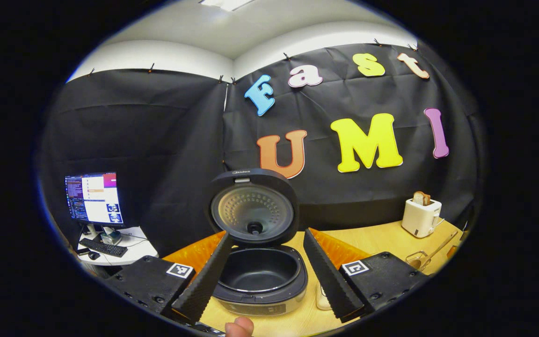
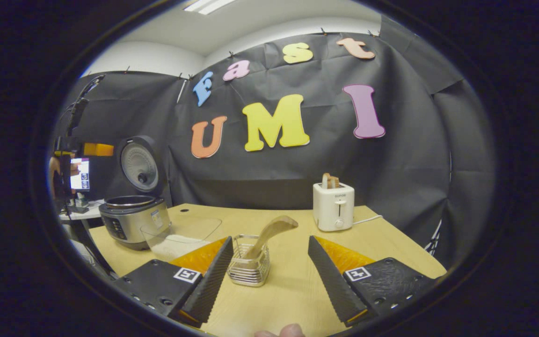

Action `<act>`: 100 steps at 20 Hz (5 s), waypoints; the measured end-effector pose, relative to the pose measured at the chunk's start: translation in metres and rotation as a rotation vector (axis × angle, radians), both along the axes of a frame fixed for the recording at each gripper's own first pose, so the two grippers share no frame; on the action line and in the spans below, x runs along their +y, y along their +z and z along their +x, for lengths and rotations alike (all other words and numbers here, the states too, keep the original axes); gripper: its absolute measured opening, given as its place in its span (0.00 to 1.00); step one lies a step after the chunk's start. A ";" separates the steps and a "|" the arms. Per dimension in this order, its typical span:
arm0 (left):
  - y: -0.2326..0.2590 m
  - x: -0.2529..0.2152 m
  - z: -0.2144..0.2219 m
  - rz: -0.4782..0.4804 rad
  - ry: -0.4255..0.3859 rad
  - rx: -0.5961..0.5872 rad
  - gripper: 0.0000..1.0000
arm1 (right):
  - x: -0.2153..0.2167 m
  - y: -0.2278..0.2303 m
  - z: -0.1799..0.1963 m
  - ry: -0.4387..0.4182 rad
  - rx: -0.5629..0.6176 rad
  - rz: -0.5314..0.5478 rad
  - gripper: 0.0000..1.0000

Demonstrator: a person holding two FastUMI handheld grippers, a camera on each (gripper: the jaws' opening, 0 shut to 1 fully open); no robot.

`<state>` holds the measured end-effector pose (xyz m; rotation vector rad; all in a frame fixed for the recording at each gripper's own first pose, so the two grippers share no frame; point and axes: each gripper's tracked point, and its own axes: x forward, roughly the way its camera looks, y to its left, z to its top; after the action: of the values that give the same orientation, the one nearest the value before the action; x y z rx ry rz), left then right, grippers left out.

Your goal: Close the left gripper, press the button to open the rice cooker; take a wooden spoon from the chopstick holder with the right hand, scoop a spoonful of rice and pour it into the rice cooker, then put the wooden spoon back into the chopstick holder.

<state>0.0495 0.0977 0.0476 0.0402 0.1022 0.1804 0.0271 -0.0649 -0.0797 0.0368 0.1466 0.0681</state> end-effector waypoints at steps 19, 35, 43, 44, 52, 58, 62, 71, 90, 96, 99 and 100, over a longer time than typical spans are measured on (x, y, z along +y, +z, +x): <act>-0.057 -0.036 -0.030 -0.108 -0.057 -0.017 0.99 | 0.016 -0.049 0.087 -0.076 0.166 0.090 0.95; -0.064 -0.019 -0.028 -0.118 -0.112 0.003 0.99 | 0.043 -0.033 0.109 -0.077 0.148 0.183 0.00; -0.061 -0.016 -0.031 -0.115 -0.124 -0.007 0.99 | 0.042 0.016 0.104 -0.073 0.077 0.136 0.00; -0.060 -0.014 -0.031 -0.114 -0.126 -0.007 0.99 | 0.042 0.025 0.106 -0.078 0.064 0.117 0.00; -0.056 0.001 -0.038 -0.066 -0.115 -0.003 0.99 | 0.121 0.110 0.136 0.078 -0.025 0.014 0.00; -0.051 0.015 -0.043 -0.038 -0.110 -0.009 0.99 | 0.207 0.064 0.151 0.223 0.102 -0.023 0.00; -0.050 0.030 -0.046 -0.018 -0.084 -0.017 0.99 | 0.214 0.014 0.153 0.213 0.225 -0.118 0.00; -0.046 0.045 -0.051 -0.039 -0.066 -0.027 0.99 | 0.227 -0.025 0.147 0.199 0.303 -0.300 0.00; -0.045 0.059 -0.059 -0.083 -0.047 -0.023 0.99 | 0.301 -0.035 0.158 0.257 0.370 0.180 0.00; -0.046 0.056 -0.056 -0.095 -0.048 -0.018 0.99 | 0.275 -0.045 0.157 0.210 0.446 0.512 0.00; -0.048 0.055 -0.056 -0.091 -0.048 -0.013 0.99 | 0.261 -0.045 0.160 0.201 0.459 0.607 0.00; -0.048 0.057 -0.057 -0.094 -0.040 -0.011 0.99 | 0.255 -0.042 0.161 0.197 0.445 0.628 0.00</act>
<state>-0.0074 0.1542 -0.0005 -0.0520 0.0985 0.1359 0.1877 0.1901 -0.1213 0.6673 0.5702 0.3016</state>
